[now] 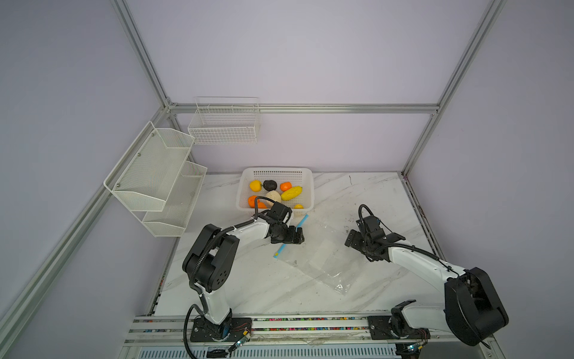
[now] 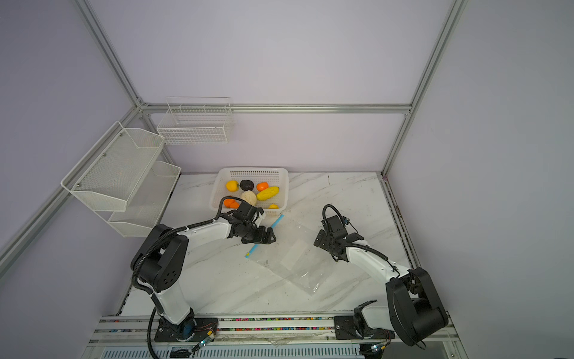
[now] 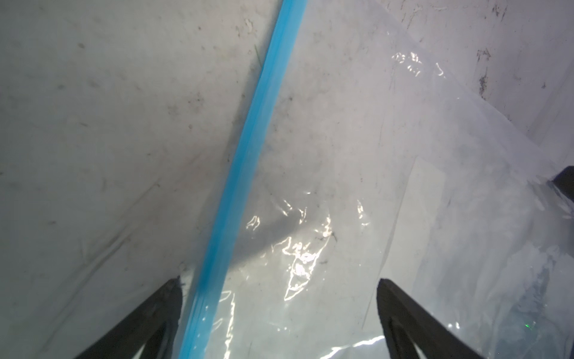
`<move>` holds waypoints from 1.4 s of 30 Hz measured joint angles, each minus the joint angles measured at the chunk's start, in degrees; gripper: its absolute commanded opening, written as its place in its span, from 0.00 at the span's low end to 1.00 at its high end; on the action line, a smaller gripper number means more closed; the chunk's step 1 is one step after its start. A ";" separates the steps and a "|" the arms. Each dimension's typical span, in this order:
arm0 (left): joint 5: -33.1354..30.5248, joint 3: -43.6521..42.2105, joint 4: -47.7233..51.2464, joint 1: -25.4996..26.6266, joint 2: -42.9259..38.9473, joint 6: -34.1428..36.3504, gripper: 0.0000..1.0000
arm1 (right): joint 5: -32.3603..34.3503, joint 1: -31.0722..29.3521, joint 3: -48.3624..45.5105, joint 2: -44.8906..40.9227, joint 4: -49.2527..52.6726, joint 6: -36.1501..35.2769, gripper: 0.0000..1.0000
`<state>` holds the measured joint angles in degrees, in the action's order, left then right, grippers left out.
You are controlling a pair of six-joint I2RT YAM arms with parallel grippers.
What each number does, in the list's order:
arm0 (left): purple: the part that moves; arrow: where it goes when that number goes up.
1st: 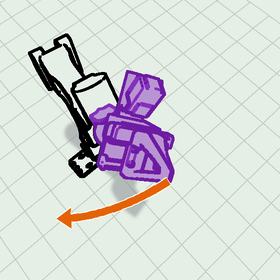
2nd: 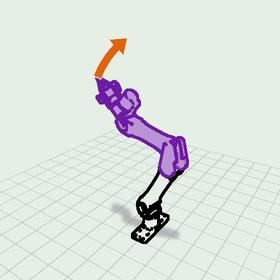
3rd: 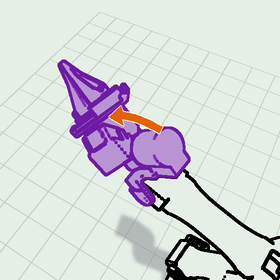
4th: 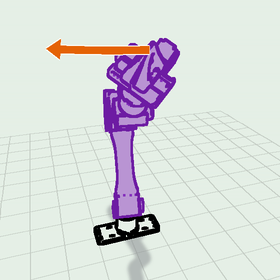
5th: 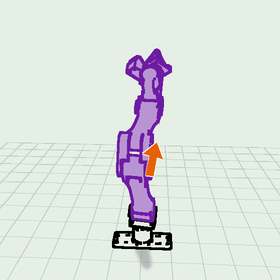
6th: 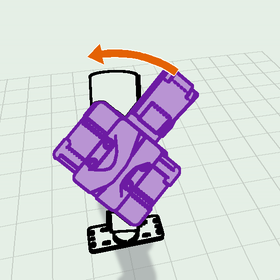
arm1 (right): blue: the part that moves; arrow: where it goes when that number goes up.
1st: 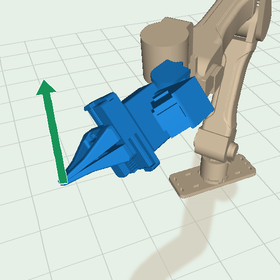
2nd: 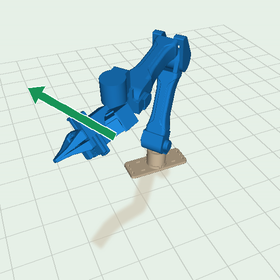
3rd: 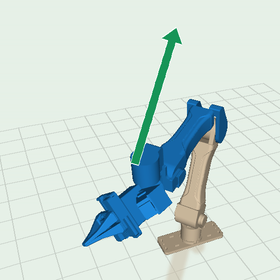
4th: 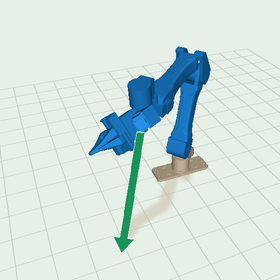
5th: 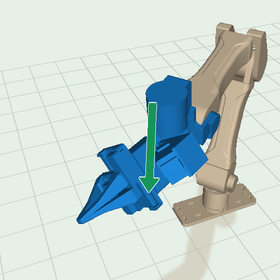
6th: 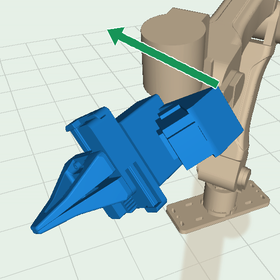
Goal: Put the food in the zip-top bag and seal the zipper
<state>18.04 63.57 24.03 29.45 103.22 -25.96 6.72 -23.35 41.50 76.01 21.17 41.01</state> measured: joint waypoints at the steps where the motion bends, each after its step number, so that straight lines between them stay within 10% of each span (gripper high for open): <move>1: 0.22 0.00 0.11 0.31 -0.07 -0.02 0.97 | 0.09 0.07 0.72 0.46 -0.11 -0.48 0.94; 26: 3.74 -3.15 -0.15 6.69 -6.54 -3.50 0.97 | 1.81 5.55 15.19 15.63 -6.36 -11.02 0.93; 42: 3.85 -3.34 -6.19 -0.85 -9.88 -4.50 0.98 | -1.09 6.05 17.35 9.60 -6.32 -13.92 0.92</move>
<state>21.89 60.23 17.85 28.60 93.34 -30.46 5.63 -17.30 58.85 85.60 14.85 27.09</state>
